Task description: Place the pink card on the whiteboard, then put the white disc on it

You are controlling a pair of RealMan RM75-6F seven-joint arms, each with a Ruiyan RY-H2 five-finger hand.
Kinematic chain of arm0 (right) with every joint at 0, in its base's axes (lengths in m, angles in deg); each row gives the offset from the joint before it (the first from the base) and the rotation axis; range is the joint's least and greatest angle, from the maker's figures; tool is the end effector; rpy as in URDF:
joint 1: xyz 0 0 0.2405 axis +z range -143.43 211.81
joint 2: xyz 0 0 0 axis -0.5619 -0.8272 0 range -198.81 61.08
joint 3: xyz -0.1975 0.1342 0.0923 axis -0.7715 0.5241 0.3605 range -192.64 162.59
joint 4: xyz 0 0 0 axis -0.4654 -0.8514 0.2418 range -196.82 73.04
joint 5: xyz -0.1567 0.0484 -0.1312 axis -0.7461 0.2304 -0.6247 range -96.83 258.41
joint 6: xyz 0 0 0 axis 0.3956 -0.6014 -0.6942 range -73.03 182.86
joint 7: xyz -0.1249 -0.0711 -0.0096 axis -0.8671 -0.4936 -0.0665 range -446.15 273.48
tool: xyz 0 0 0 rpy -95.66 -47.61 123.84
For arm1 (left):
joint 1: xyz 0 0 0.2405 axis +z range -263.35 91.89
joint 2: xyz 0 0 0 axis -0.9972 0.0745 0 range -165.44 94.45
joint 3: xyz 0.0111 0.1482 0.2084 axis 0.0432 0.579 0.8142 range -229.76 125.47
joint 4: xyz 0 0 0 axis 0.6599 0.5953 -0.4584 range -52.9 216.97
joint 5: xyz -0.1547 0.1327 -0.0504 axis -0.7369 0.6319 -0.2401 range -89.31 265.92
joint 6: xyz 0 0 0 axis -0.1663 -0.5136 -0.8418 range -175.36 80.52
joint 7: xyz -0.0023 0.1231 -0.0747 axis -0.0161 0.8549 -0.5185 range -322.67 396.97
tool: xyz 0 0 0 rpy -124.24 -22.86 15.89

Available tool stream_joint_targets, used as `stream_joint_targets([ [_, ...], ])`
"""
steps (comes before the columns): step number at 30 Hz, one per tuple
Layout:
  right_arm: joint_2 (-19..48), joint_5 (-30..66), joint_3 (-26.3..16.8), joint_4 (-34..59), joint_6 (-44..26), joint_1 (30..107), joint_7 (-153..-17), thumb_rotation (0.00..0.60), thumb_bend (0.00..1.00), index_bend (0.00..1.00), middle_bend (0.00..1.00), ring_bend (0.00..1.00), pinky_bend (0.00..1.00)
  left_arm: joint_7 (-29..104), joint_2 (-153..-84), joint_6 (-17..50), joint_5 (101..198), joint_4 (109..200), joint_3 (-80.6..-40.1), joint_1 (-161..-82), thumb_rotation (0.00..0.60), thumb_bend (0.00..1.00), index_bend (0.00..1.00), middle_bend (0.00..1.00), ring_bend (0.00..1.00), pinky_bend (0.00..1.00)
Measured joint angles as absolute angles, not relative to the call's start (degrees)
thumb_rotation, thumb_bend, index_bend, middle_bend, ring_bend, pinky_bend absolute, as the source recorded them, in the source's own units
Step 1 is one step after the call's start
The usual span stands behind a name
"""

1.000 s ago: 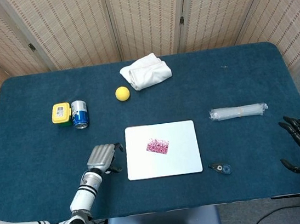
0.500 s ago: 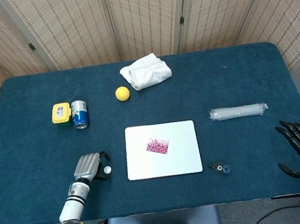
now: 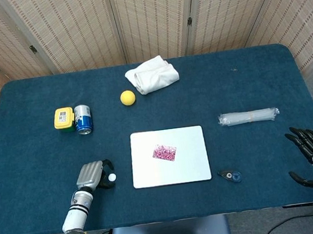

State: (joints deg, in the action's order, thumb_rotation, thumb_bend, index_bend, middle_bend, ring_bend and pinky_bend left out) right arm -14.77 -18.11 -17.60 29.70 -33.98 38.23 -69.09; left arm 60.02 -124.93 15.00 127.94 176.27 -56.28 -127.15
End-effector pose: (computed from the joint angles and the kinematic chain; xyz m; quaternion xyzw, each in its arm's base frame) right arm -0.3024 -0.1543 0.1973 0.6396 -0.4005 0.4336 0.4924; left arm -0.1849 0.2987 -0.0327 -0.6589 -0.5455 -0.2877 0.4307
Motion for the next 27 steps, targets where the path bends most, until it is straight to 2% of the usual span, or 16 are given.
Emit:
stream_joint_targets([
  [27,-14.41,-17.21,-17.25,30.17,-33.0,38.8,-70.55,0.6,0.19,0.0,0.0,0.0,0.0,58.1,-126.72,10.76,129.69,172.01,-58.39,-124.86,0.6,0.26,0.54,1.0,1.0,1.0],
])
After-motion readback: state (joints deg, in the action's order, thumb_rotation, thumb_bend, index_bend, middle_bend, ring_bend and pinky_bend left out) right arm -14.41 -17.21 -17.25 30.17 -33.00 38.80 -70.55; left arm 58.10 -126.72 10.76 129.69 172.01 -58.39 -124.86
